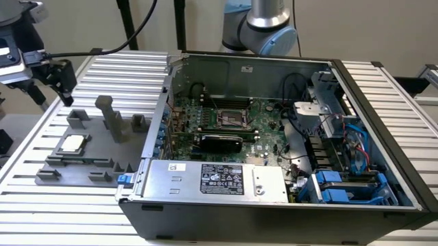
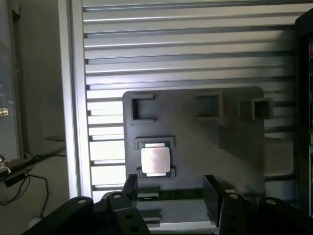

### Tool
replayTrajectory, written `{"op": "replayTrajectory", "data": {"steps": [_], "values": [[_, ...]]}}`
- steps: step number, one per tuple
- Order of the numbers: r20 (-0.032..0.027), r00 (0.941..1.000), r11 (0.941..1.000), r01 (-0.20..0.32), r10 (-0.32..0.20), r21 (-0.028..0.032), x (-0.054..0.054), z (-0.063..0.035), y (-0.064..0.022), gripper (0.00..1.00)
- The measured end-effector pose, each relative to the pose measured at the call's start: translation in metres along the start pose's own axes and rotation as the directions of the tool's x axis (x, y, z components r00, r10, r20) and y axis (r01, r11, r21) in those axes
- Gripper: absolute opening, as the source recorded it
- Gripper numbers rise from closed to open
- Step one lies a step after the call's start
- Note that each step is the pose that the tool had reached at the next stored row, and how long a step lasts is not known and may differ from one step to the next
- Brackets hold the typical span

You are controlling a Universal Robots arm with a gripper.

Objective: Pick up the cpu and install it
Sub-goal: 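Pick up the cpu and move it towards the insertion slot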

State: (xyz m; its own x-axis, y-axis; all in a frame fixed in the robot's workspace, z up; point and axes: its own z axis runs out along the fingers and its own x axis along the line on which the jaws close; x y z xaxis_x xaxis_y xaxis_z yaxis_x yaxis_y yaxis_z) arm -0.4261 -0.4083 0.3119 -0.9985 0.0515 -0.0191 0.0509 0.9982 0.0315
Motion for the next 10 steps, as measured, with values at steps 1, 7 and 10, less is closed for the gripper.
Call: {"op": "replayTrajectory", "data": {"steps": [1,7,10], "values": [[-0.0001,1.0,1.0,0.004,-0.004,-0.0001,0.0,0.0018,-0.0002,0.65],[-0.0037,0.9989,0.9989,0.046,-0.046,-0.0008,0.001,0.0121,-0.0009,0.65],[-0.004,0.9985,0.9985,0.054,-0.054,-0.0011,0.001,0.0175,-0.0015,0.65]]}}
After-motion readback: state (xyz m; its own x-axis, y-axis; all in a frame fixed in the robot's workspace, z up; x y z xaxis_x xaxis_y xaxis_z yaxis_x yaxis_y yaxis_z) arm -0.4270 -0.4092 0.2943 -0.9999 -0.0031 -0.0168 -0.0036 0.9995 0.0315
